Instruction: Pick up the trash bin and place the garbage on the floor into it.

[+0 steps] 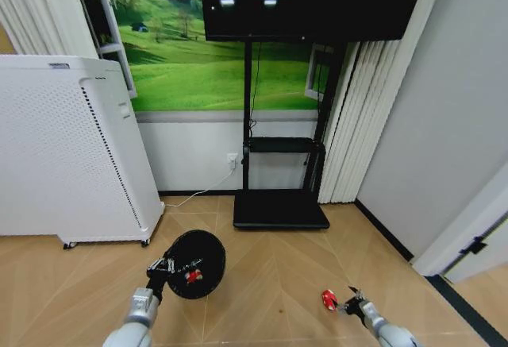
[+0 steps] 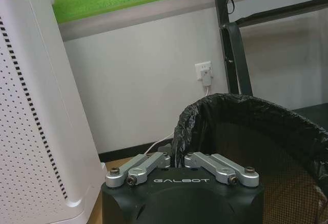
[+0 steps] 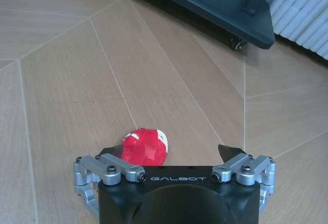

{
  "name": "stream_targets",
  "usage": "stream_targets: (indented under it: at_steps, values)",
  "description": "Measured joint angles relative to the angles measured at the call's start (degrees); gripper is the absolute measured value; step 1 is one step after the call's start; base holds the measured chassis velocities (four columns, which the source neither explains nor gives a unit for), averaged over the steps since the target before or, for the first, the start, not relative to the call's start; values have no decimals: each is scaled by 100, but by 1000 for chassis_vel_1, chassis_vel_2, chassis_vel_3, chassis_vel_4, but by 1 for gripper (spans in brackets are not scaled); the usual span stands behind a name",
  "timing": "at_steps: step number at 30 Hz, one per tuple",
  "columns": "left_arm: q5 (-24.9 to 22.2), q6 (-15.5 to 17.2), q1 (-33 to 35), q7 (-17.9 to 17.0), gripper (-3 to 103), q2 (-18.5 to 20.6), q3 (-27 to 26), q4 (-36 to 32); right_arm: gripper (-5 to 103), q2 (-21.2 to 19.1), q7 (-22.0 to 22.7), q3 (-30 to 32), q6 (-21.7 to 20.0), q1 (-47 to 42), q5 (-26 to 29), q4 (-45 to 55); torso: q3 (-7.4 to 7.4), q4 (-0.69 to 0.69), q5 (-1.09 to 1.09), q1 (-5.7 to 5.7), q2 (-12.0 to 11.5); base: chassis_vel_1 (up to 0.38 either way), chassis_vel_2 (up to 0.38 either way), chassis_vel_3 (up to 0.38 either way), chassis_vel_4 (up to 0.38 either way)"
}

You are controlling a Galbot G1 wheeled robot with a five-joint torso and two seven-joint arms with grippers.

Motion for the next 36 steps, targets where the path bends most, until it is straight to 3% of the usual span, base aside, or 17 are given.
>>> stream_targets:
  at_steps: [7,14,21,28,36]
  values:
    - [9,-4,12,-1,7,20,4,28,100,341,-16,-3,51,314,-35,-877,0,0,-2,0,0,0,0,0,0]
    - [9,-5,-14,-2,7,56,25,75,100,452,-15,0,71,335,-76,-1090,0,0,-1,-1,0,0,0,0,0]
    - [9,-17,-30,-2,7,67,41,110,100,356,21,-13,100,239,-109,-800,0,0,-1,0,1,0,0,0,0]
    - [5,-18,-84,-3,7,80,50,134,100,22,96,-101,58,-138,-65,119,0,-1,-1,-1,2,0,0,0,0]
    - [6,-18,-87,-5,7,70,63,140,100,161,177,-207,42,-57,-108,82,-1,0,1,-1,2,0,0,0,0]
